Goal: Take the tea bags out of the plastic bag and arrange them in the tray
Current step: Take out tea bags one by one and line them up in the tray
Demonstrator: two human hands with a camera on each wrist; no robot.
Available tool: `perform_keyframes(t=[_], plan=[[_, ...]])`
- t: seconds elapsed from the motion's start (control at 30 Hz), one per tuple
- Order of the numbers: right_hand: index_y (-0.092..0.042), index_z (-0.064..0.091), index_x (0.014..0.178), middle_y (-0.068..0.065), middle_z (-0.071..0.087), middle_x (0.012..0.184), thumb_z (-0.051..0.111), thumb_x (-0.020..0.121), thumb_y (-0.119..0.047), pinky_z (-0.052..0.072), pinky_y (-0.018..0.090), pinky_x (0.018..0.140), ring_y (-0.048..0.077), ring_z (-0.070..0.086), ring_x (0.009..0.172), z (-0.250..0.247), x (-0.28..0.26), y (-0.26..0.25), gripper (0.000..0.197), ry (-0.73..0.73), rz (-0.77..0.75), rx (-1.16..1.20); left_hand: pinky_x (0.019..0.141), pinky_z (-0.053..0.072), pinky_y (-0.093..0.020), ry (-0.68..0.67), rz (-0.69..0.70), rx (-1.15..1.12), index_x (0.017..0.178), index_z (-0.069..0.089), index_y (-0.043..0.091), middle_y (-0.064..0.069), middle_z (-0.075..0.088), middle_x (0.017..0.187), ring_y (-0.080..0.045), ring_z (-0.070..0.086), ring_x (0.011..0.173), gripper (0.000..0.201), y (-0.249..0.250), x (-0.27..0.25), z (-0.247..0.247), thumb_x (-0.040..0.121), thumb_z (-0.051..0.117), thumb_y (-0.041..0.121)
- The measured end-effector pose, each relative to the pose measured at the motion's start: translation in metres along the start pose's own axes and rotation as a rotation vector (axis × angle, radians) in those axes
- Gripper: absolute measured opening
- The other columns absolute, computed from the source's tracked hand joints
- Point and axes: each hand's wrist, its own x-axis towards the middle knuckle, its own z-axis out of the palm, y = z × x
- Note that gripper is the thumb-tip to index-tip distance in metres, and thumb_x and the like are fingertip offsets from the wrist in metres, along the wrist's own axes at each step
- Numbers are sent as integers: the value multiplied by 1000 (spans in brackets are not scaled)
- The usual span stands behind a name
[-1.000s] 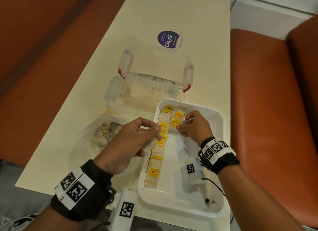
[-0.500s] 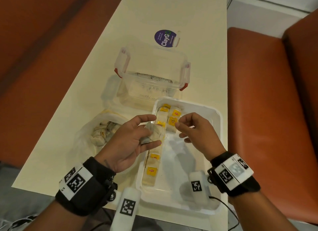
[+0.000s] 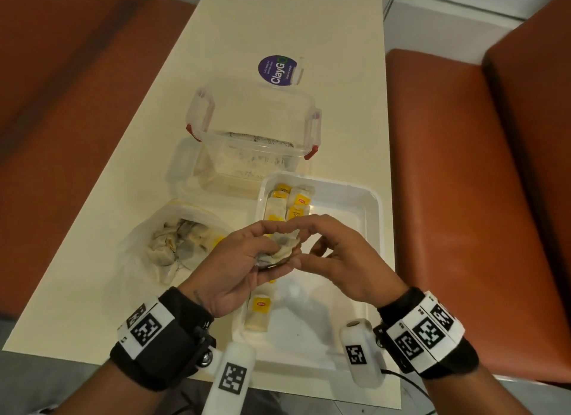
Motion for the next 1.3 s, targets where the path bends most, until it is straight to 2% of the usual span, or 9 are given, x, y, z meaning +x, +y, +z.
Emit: perform_keyframes(t=[0.1,0.2,0.37,0.5,0.67,0.83,1.0,1.17,1.3], plan=[[-36,71,95,-10,65,96,80,83,-19,49,21,75,6,60,86,-1,0,0,22,62,21,23,78,62,-32,-21,-11,53,114,68,7,-14,74,103,-16,72,83,29,-2,1,2,95,49,-4],[-29,73,86,-11,66,92,79,83,-22,48,20,73,4,59,77,-3,-1,-2,10,77,38,59,68,61,-29,-23,-39,52,111,69,7,-14,73,98,-18,73,87,25,-4,1,4,95,52,-1],[-18,71,90,-5,71,87,74,88,-24,51,25,66,7,62,70,-3,2,-4,7,116,55,103,56,57,-25,-9,-74,111,113,67,10,-14,75,101,-18,73,83,26,-8,2,5,95,49,2],[-14,69,92,2,70,75,72,91,-19,52,34,63,12,61,68,-4,4,-6,5,126,81,179,50,50,-23,26,-57,98,97,73,17,-11,69,92,-14,61,66,28,-6,2,6,95,49,3],[-16,69,91,2,70,73,70,92,-16,49,28,60,13,63,64,-10,7,-6,1,169,117,240,52,42,-26,11,61,281,105,76,24,-7,67,98,-14,58,70,29,-2,0,0,97,49,17],[-16,69,92,3,70,74,71,92,-18,50,28,60,12,63,63,-12,10,-6,3,169,138,238,49,38,-22,-113,166,431,111,72,29,1,68,99,-10,56,66,35,-1,-3,2,80,69,44],[-13,69,94,-3,69,70,71,91,-19,50,28,60,11,63,62,-12,10,-8,7,177,157,248,45,32,-20,20,234,508,98,74,20,-7,62,81,-9,49,54,16,-6,2,4,86,75,31],[-16,71,99,-5,69,73,74,88,-18,52,28,62,10,63,65,-11,8,-8,12,162,177,238,43,31,-20,65,259,469,91,74,21,-18,69,90,-10,49,51,10,-8,0,3,86,74,29],[-14,73,99,-5,69,73,73,89,-13,52,28,63,11,63,67,-8,5,-10,10,161,199,241,43,33,-19,71,248,456,99,73,18,-24,68,103,-9,50,52,17,-10,-2,-1,86,74,29]])
